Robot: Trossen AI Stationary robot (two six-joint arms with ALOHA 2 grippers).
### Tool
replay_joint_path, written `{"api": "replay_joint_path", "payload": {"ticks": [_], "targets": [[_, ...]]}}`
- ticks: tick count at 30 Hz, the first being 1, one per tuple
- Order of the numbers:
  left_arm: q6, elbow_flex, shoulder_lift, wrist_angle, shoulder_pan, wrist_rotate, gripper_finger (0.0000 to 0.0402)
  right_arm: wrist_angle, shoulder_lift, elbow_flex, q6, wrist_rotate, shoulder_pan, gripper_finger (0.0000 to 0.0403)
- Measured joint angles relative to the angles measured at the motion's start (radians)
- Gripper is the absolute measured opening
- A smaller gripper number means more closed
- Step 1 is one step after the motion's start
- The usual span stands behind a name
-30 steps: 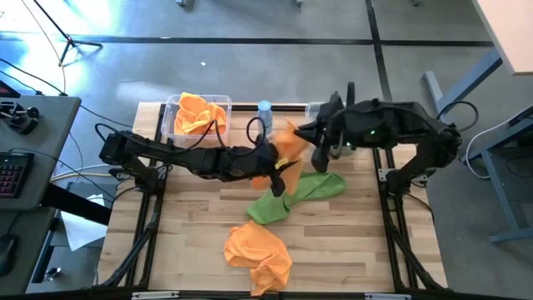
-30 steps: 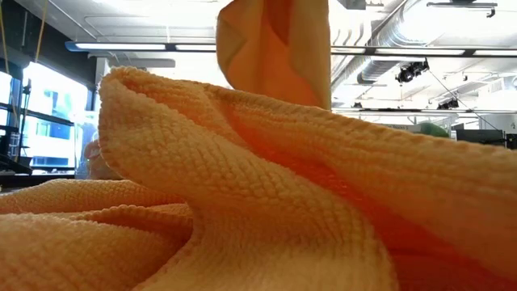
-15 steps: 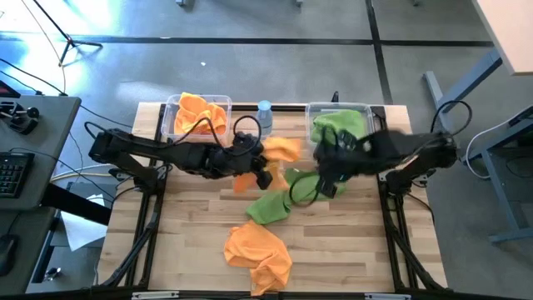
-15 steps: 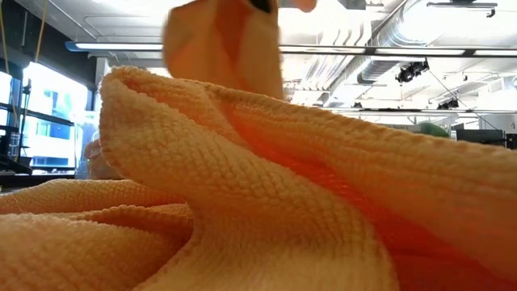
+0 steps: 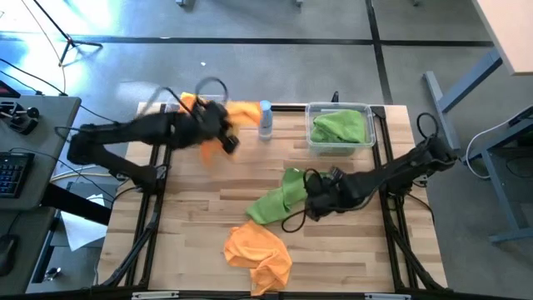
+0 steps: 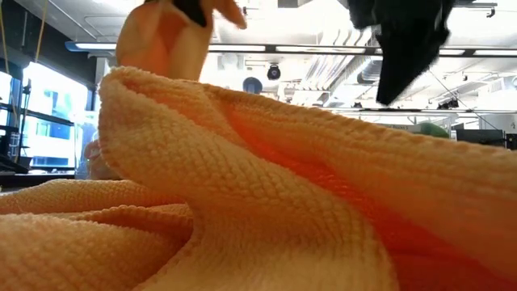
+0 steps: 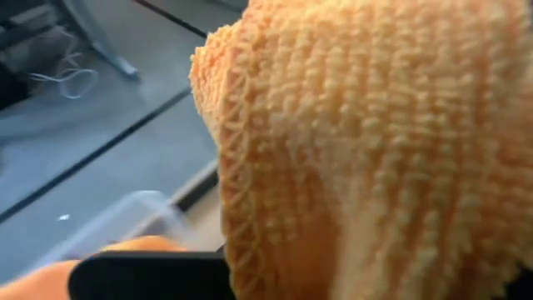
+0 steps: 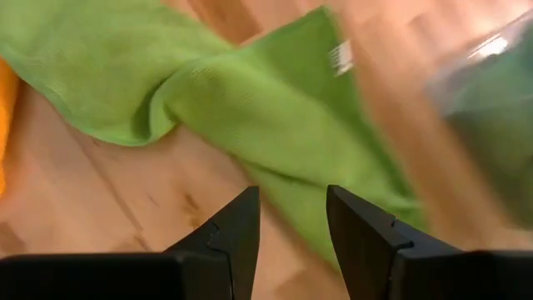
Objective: Sort microfiber towel by color & place in baskets
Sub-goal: Put the orange towel into the left transparent bin
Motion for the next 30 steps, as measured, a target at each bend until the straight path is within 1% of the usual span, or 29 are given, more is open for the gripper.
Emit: {"api": "replay_joint_path", "payload": {"ticks": [5,8,11,15,18,20,23,26,30], "targets": [[0.134,0.000,-0.110,-0.026,0.192,0.095,0.0000,0.210,0.000,-0.153,0.153,-0.044,0.016,0.0135],[0.230,0.000,-0.159,0.013,0.301,0.155,0.0000,0.294,0.000,-0.211,0.229,-0.051,0.017,0.0135],[0.350,0.001,-0.179,0.045,0.403,0.208,0.0000,0.368,0.000,-0.247,0.285,-0.049,0.007,0.0135],[0.480,0.001,-0.171,0.048,0.529,0.288,0.0000,0.413,0.000,-0.259,0.328,-0.045,-0.030,0.0135],[0.571,0.001,-0.153,0.029,0.612,0.324,0.0000,0.436,0.000,-0.259,0.336,-0.043,-0.064,0.0135],[0.612,0.000,-0.140,0.031,0.663,0.347,0.0000,0.457,0.000,-0.259,0.335,-0.043,-0.087,0.0135],[0.664,0.000,-0.119,0.031,0.738,0.425,0.0000,0.488,0.000,-0.259,0.334,-0.043,-0.121,0.0135],[0.711,0.000,-0.095,0.039,0.799,0.437,0.0000,0.517,0.000,-0.259,0.334,-0.043,-0.148,0.0135],[0.740,0.000,-0.059,0.108,0.849,0.452,0.0000,0.538,0.000,-0.259,0.333,-0.043,-0.181,0.0135]]}}
